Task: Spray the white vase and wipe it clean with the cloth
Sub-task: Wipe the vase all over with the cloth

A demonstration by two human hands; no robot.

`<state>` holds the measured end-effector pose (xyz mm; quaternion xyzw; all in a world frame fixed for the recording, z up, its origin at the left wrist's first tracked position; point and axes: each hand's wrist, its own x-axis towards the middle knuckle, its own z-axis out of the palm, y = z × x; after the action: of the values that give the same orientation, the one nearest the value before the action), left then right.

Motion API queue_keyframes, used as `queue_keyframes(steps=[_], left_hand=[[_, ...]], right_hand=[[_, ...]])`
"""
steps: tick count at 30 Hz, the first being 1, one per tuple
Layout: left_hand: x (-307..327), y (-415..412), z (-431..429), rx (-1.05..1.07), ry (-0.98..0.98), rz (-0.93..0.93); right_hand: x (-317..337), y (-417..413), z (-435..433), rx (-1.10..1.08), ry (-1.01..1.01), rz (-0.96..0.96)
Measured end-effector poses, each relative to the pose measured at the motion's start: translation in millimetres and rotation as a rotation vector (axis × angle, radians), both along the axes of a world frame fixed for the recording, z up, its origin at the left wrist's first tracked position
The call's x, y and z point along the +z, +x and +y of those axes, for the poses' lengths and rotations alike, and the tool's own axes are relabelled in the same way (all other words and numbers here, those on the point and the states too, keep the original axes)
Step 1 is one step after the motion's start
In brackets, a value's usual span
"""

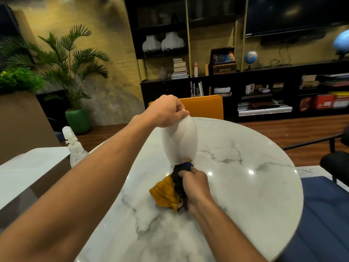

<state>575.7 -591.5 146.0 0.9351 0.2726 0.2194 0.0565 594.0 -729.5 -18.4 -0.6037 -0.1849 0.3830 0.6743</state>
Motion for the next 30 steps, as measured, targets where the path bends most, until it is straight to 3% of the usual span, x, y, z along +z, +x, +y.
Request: queue_keyframes(steps=[9,22,30], left_hand=[[-3.0,-8.8,4.1,-0.016,0.005,-0.052],[10.0,-22.3,11.3,-0.06,-0.199,0.01],[7.2,-16.9,14.9,-0.071,-0.1,0.019]], right_hand=[[-8.8,4.3,-6.0,0.074,0.091,0.324],[-11.5,12.8,-0.6,0.012,0.096,0.299],[-9.2,11.9,-3.9,-0.029,0.116,0.28]])
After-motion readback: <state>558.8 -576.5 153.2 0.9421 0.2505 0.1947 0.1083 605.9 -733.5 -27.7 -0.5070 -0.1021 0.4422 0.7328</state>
